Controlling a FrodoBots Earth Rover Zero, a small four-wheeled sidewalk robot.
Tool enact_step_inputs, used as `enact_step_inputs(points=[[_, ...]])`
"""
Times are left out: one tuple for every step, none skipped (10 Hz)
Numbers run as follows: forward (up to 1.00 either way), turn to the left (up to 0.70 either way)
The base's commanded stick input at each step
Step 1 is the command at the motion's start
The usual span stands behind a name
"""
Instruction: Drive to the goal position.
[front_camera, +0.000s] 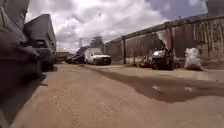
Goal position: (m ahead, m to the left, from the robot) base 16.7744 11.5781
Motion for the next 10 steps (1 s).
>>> enact_step_inputs(points=[[0.85, 0.34], [0.85, 0.34], [0.85, 0.34], [0.85, 0.34], [0.85, 0.34], [0.85, 0.34], [0.85, 0.34], [0.85, 0.34], [0.85, 0.34], [0.85, 0.34]])
